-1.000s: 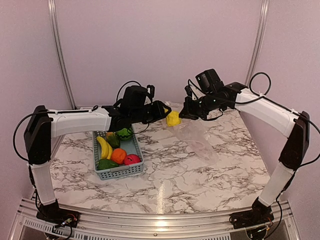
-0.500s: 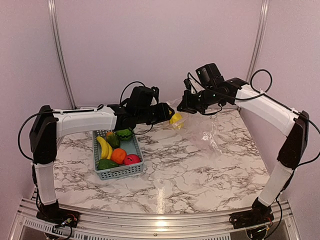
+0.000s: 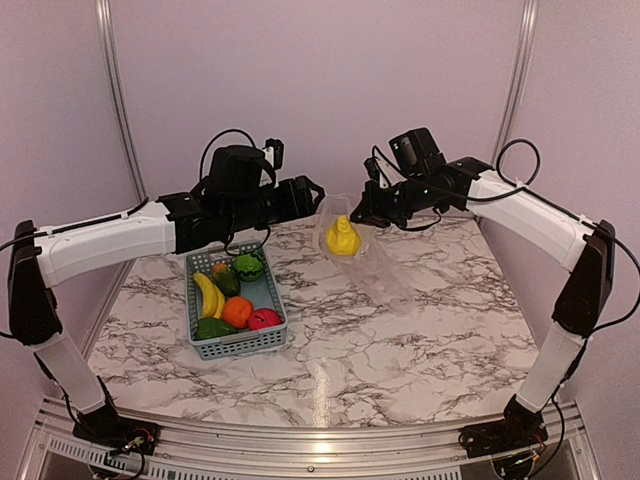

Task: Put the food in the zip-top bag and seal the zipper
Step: Place the fake fruit in the zipper food storage bag, then adjust the zipper food storage bag at the center of the board.

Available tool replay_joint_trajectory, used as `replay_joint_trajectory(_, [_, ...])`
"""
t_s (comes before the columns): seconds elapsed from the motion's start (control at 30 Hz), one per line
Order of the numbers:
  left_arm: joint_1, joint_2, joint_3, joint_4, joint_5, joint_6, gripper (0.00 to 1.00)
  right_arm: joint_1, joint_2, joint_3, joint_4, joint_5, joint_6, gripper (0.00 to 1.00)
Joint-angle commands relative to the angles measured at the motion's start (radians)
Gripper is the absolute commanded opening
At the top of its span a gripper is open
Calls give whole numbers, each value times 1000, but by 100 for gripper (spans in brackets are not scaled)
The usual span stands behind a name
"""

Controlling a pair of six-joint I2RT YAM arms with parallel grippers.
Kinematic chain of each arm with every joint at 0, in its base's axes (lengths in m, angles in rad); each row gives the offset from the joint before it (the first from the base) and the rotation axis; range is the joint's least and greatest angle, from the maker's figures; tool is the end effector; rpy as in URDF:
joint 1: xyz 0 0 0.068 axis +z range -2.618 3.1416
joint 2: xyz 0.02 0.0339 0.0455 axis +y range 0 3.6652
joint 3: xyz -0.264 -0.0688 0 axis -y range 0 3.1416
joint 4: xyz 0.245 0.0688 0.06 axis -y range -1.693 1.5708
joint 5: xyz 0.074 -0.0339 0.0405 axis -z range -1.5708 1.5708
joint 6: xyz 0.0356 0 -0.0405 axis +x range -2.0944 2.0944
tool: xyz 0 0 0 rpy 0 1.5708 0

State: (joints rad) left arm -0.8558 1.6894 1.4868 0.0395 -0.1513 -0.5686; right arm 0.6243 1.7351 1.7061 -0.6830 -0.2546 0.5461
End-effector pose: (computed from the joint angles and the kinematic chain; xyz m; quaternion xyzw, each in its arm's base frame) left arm 0.2735 -0.3069 0.3674 0.0604 0.7594 -0.3781 0.5261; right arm 0.3128 0.2364 0.3560 -0.0881 0.8991 0.3243 0.2805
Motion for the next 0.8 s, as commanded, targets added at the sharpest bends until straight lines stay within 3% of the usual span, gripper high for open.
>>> replay_joint_trajectory(0.0, [3, -6, -59, -101, -33, -39, 70, 1, -8, -11, 47, -16, -9, 0])
replay_joint_trajectory(0.37, [28, 130, -23, -171, 19, -151, 51, -1, -24, -44, 69, -34, -7, 0])
replay_joint_trajectory(0.6, [32, 203, 21, -74, 183, -90, 44, -3, -34, -53, 53, -25, -9, 0])
replay_joint_trajectory(0.77, [32, 238, 55, -60, 248, -86, 13, -3, -32, -42, 10, 3, -20, 2])
